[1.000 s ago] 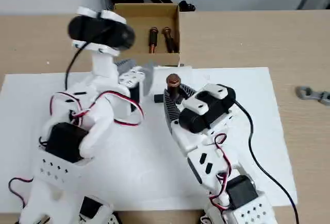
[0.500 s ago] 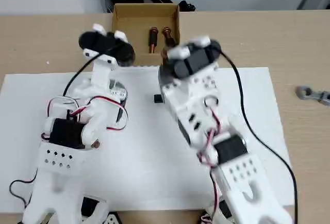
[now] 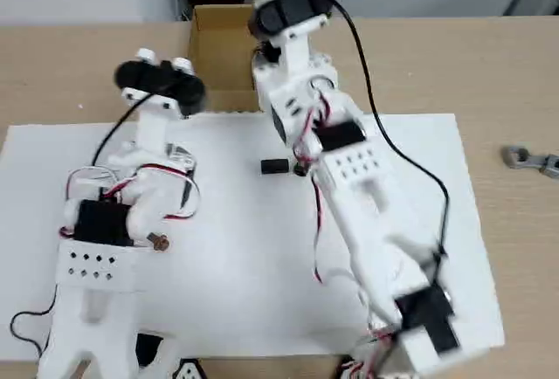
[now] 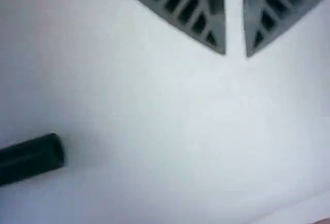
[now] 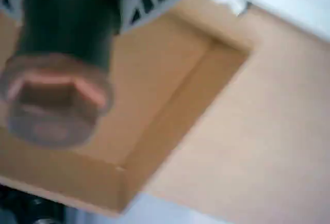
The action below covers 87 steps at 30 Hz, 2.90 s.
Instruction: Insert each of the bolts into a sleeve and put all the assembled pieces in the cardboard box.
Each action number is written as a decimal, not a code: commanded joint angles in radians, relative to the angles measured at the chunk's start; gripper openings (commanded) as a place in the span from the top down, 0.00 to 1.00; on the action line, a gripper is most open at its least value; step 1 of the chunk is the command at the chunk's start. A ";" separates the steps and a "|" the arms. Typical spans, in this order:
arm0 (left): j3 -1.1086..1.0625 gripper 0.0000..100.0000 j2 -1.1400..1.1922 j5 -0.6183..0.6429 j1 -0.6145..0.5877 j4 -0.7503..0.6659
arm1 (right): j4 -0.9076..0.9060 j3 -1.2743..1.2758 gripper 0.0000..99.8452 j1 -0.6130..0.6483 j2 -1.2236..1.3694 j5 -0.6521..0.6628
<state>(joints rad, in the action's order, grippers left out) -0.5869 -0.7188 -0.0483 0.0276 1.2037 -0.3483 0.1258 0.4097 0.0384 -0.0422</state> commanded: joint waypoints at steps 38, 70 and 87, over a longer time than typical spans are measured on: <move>0.186 0.85 0.000 0.087 -0.381 0.144 | -0.521 -0.523 0.99 -0.035 0.252 -0.117; 0.414 0.80 0.727 0.882 -0.551 0.358 | -1.156 -0.522 0.99 -0.033 0.044 -0.224; 0.414 0.80 0.948 0.979 -0.552 0.146 | -1.216 -0.522 0.99 -0.025 0.035 -0.250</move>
<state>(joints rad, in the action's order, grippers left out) -0.2156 0.2294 0.9060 -0.5186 1.3955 -1.5512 -0.3468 0.3882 0.1335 -0.2677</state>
